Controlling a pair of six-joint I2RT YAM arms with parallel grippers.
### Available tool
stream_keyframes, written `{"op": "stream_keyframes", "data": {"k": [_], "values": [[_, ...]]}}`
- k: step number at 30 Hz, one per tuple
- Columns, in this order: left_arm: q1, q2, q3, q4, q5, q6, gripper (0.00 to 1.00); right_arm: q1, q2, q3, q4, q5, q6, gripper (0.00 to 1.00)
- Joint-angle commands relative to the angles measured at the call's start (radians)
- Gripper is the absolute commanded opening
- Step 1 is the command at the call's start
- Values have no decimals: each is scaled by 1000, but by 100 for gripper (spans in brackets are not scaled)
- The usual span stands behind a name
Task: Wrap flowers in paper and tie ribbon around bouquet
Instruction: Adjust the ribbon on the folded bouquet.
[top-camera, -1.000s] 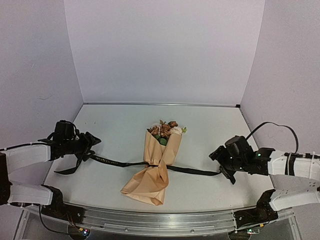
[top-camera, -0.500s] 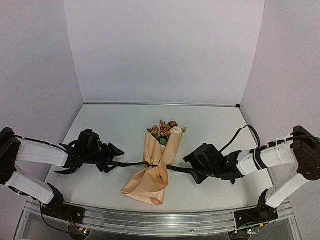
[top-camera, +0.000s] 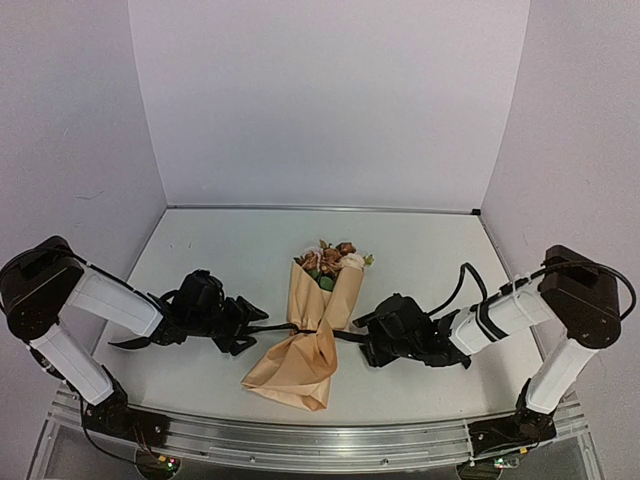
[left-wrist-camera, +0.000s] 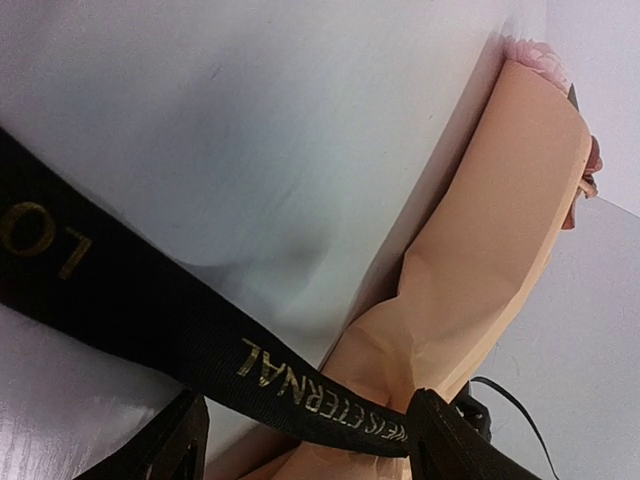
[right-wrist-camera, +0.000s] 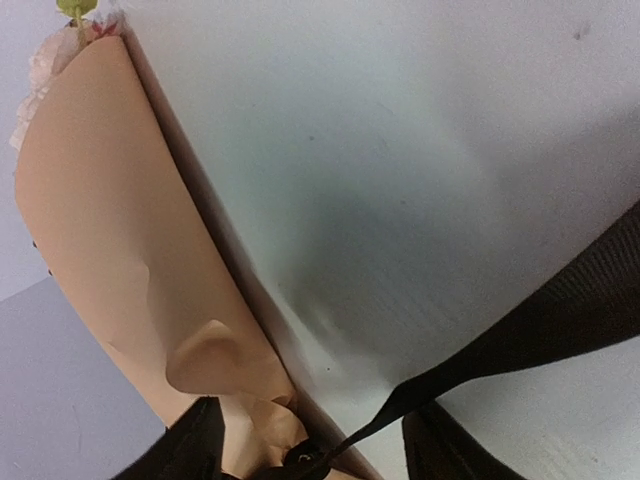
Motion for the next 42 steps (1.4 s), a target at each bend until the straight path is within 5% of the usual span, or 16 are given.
{"op": "stream_keyframes", "data": {"k": [1,4,7,14,23,29,35,37,42], "values": [[-3,72,40,64,-17,-42,69,-16,7,-29,37,16,-13,45],[0,128,41,117,-12,-51,59,-35,11,-43,57,-9,-48,17],[11,186,52,169,-16,-42,46,-66,7,-47,64,-35,-102,0],[35,207,67,177,-75,47,1,-112,-33,-41,36,-69,-253,0],[44,6,79,-122,-316,260,0,-172,-169,-29,-251,5,-454,0],[29,0,22,-96,-288,336,0,-242,-186,-96,-277,-23,-522,0],[-70,42,112,-158,-270,449,0,-239,-208,22,-419,-50,-697,0],[-89,58,134,-163,-264,463,0,-230,-223,76,-494,-65,-777,8],[-127,89,181,-173,-259,475,0,-154,-318,192,-636,4,-926,54]]}}
